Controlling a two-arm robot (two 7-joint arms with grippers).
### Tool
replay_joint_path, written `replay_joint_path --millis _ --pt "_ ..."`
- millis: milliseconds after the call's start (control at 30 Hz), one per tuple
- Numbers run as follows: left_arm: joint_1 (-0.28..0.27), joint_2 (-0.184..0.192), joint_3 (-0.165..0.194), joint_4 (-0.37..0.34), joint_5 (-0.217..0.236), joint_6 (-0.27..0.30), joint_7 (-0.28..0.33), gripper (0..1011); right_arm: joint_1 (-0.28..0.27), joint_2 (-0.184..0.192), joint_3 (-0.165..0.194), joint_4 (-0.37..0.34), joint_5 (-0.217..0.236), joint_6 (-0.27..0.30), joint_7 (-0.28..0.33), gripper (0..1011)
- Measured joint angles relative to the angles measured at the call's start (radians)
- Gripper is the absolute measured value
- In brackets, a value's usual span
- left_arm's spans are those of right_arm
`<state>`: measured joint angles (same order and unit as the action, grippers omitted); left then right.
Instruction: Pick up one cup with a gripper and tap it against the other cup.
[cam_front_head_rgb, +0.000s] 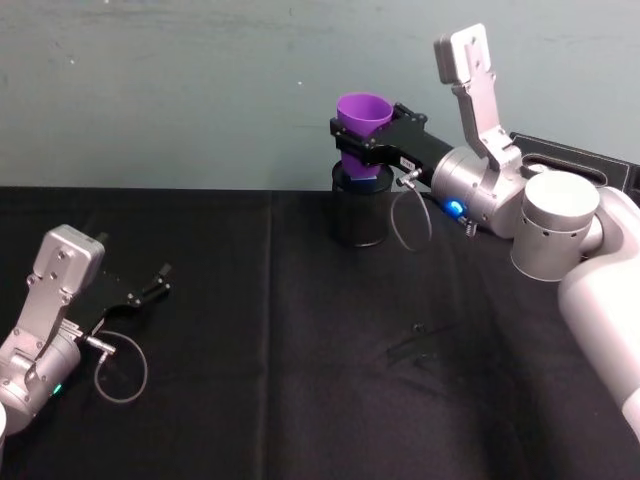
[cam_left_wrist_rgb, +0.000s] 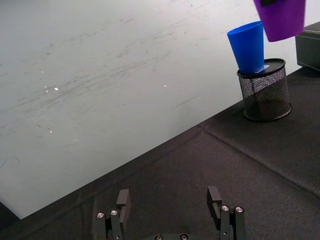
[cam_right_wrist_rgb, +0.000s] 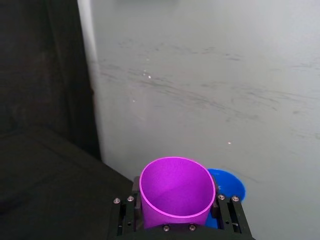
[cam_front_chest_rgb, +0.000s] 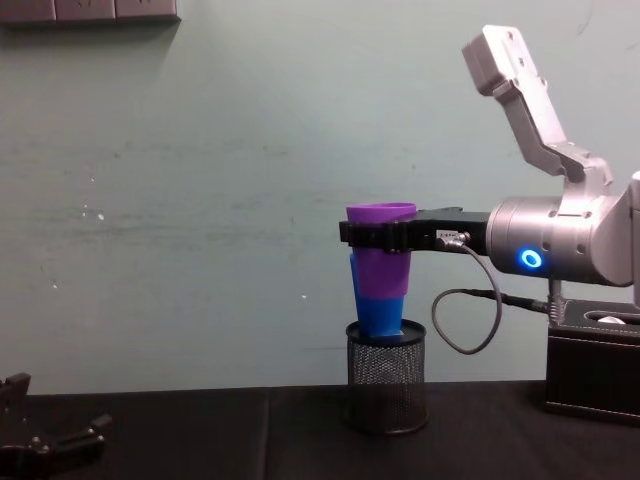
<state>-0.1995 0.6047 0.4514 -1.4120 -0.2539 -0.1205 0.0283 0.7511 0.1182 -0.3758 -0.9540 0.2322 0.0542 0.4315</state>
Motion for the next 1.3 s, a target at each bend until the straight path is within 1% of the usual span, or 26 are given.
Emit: replay_joint_path --millis 233,433,533,733,967,1200,1300 --pt "0.0 0.0 0.0 0.0 0.0 0.0 0.0 1011 -0.052 0.029 -0.008 -0.108 0.019 0.048 0.001 741" --pt "0.0 0.0 0.0 0.0 0.0 0.0 0.0 1011 -0.082 0.054 -0.02 -0.17 0.03 0.076 0.008 741" --pt "0.0 0.0 0.0 0.0 0.0 0.0 0.0 1011 -0.104 0.074 -0.027 -0.212 0.039 0.092 0.012 741" --pt "0.0 0.0 0.0 0.0 0.0 0.0 0.0 1011 -0.143 0.105 -0.04 -0.273 0.054 0.113 0.018 741" --pt "0.0 0.0 0.0 0.0 0.0 0.0 0.0 1011 -0.182 0.129 -0.047 -0.314 0.07 0.108 0.018 741" --pt "0.0 0.0 0.0 0.0 0.0 0.0 0.0 1011 -0.224 0.157 -0.062 -0.356 0.081 0.074 0.029 741" --pt "0.0 0.0 0.0 0.0 0.0 0.0 0.0 1011 -0.23 0.164 -0.064 -0.363 0.084 0.066 0.031 741"
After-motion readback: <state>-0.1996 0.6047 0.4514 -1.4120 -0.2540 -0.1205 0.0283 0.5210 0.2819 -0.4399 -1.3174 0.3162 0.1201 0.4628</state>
